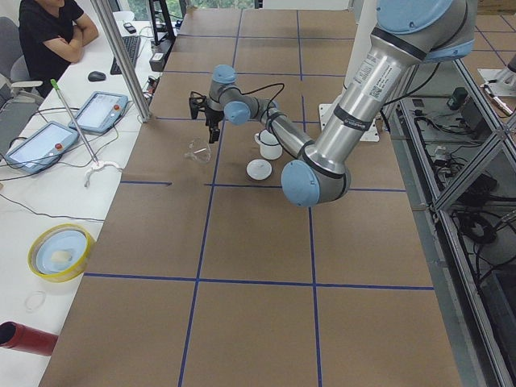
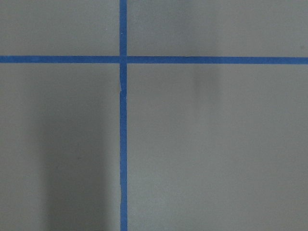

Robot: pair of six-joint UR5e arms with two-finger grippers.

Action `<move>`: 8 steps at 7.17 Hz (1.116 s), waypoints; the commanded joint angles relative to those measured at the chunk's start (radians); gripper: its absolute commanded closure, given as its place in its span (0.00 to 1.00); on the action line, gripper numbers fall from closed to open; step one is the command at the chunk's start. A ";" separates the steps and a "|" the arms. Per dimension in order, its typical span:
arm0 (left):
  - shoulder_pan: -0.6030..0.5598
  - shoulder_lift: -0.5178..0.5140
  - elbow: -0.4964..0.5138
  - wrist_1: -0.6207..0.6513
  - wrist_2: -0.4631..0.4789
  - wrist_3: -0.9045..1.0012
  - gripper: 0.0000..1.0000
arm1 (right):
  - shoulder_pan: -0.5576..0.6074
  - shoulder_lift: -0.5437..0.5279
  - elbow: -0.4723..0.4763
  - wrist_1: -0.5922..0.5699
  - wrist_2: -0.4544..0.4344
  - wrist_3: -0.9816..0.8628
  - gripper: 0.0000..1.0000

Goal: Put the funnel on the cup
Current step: 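Move the left gripper to the clear glass funnel, then grasp the glass funnel by its rim with the left gripper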

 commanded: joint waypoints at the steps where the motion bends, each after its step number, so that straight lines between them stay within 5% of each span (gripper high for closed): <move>1: 0.001 -0.044 0.142 -0.185 0.074 -0.285 0.00 | 0.000 0.000 0.001 0.000 0.000 0.000 0.00; 2: 0.033 -0.060 0.234 -0.274 0.181 -0.377 0.00 | 0.000 0.000 0.001 0.000 0.000 0.000 0.00; 4: 0.040 -0.061 0.267 -0.307 0.202 -0.383 0.01 | 0.000 0.000 -0.001 0.000 0.000 0.000 0.00; 5: 0.040 -0.061 0.273 -0.313 0.202 -0.383 0.25 | 0.000 0.000 0.001 0.000 0.000 0.000 0.00; 6: 0.040 -0.061 0.282 -0.321 0.202 -0.379 0.72 | 0.000 0.000 0.001 0.000 0.000 0.000 0.00; 7: 0.040 -0.061 0.285 -0.322 0.200 -0.378 1.00 | 0.000 0.000 0.001 0.000 0.000 0.000 0.00; 8: 0.040 -0.059 0.285 -0.341 0.198 -0.376 1.00 | 0.000 0.000 0.001 0.000 0.000 0.000 0.00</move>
